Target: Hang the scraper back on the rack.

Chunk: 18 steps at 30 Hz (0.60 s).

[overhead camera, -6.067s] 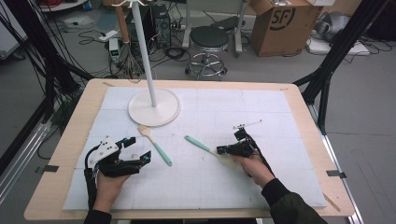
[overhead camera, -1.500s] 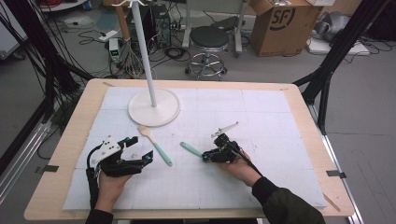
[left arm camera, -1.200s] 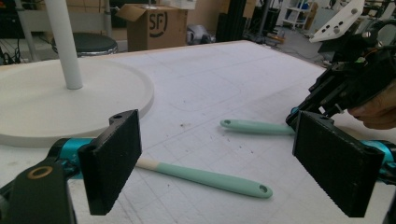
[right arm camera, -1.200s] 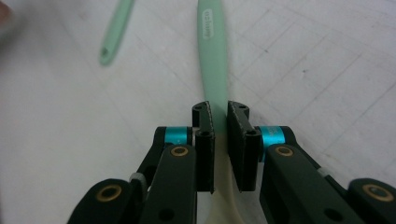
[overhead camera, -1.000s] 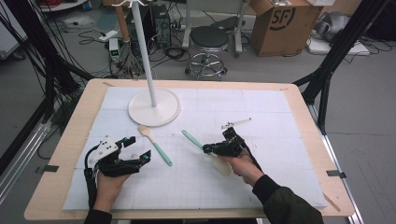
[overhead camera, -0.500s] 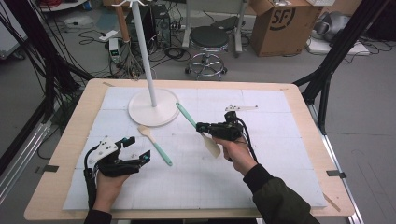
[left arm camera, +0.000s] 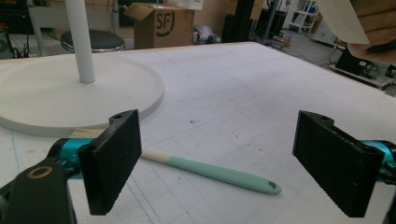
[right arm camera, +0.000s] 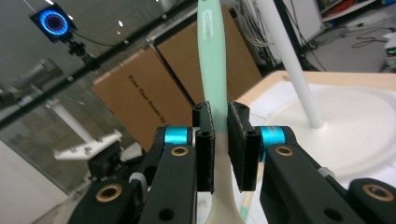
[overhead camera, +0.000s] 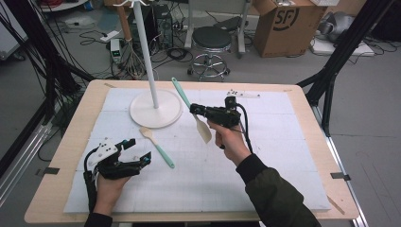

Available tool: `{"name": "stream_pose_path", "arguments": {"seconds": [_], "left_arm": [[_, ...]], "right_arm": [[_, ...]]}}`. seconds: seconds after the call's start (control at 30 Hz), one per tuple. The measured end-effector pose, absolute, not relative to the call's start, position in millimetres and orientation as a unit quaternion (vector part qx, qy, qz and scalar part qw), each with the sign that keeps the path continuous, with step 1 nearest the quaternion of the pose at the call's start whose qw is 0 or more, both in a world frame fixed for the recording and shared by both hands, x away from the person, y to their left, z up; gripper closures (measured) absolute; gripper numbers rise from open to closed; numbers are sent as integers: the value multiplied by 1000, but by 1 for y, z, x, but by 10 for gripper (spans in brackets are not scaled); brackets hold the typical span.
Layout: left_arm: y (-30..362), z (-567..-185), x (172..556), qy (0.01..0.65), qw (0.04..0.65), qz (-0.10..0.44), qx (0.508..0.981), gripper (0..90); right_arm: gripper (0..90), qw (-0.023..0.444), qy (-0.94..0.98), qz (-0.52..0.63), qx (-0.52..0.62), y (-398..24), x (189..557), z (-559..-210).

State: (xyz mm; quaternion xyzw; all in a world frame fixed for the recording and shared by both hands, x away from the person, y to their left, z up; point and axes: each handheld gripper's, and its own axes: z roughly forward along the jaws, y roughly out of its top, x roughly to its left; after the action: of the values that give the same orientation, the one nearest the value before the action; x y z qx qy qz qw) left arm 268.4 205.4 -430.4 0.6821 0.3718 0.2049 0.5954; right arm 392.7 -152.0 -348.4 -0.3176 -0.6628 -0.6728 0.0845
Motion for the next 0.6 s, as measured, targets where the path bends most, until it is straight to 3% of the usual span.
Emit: {"name": "stream_pose_path", "arguments": {"seconds": [0.6], "left_arm": [[207, -432, 269, 372, 600, 198, 680, 162]], "right_arm": [[819, 72, -617, -729, -289, -125, 416, -313]]}}
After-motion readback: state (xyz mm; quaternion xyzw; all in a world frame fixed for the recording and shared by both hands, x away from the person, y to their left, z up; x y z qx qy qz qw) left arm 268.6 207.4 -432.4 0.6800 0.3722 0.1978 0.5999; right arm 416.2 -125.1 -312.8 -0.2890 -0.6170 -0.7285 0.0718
